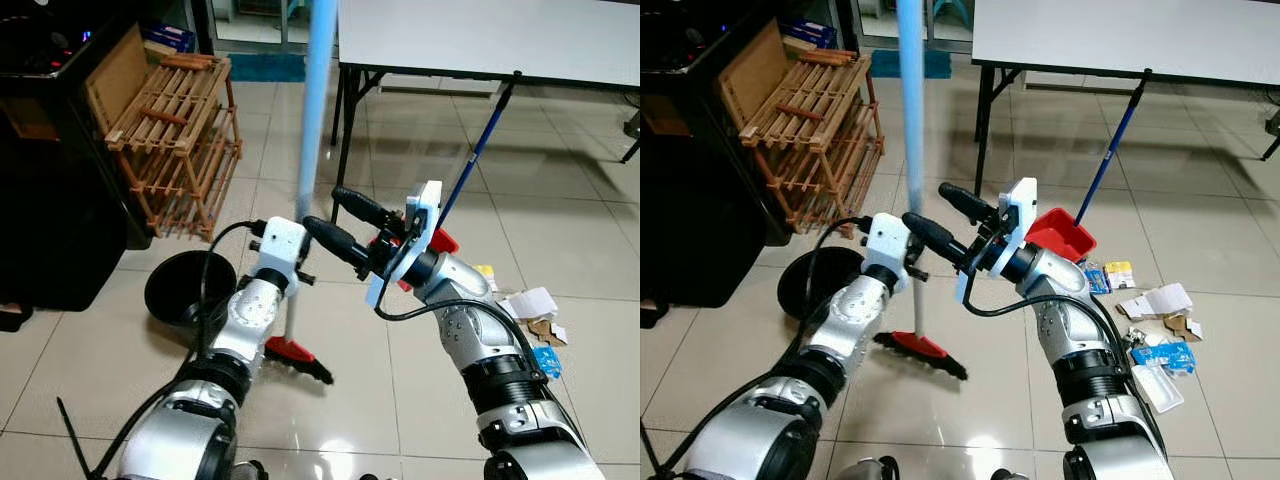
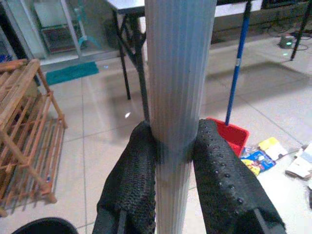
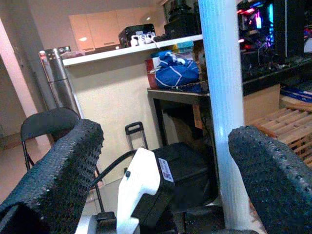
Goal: Sweep floor
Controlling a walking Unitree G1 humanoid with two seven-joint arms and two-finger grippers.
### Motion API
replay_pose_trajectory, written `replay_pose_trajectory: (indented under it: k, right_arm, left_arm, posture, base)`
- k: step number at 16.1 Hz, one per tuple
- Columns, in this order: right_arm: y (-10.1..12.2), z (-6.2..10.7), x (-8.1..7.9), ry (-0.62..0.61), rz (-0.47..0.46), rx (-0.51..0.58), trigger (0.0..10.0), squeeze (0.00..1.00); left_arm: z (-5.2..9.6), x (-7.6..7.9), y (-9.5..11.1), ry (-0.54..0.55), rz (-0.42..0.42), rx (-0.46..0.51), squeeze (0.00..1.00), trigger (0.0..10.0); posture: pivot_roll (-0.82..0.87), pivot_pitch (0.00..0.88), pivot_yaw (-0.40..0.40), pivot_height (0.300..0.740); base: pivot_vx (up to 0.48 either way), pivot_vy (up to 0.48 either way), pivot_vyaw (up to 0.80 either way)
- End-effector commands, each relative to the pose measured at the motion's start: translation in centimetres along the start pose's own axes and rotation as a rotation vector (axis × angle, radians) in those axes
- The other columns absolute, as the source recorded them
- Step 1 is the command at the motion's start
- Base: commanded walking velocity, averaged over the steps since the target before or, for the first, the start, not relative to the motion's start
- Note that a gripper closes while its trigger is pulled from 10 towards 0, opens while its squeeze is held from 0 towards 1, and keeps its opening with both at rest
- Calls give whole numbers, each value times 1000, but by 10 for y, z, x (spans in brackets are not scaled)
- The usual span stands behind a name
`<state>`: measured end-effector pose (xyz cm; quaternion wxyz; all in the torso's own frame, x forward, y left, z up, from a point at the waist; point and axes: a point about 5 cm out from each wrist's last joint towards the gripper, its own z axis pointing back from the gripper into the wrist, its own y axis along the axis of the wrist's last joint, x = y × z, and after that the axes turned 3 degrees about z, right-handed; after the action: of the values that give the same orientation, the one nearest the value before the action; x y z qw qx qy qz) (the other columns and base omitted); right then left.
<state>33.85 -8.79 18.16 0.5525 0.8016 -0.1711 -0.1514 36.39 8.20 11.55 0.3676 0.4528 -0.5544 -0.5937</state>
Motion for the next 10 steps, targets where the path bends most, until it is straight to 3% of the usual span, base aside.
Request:
replay_pose_trajectory:
  k: [1,6,10]
  right_arm:
    - [1,-2,1,0,21,-6,10000,0]
    - [2,-1,8,-46,48,-8,10000,0]
    - [1,2,15,-103,65,-14,10000,0]
  left_arm:
    - [-3,9,12,-42,-13,68,0,10000]
    - [0,26,11,-88,-5,90,0,10000]
    - [3,28,9,-95,-3,95,0,10000]
  posture:
    - [56,147,-35,740]
    - [55,149,-34,740]
    - [60,151,-34,740]
  base:
    - [0,0,0]
    - [0,0,0]
    - [0,0,0]
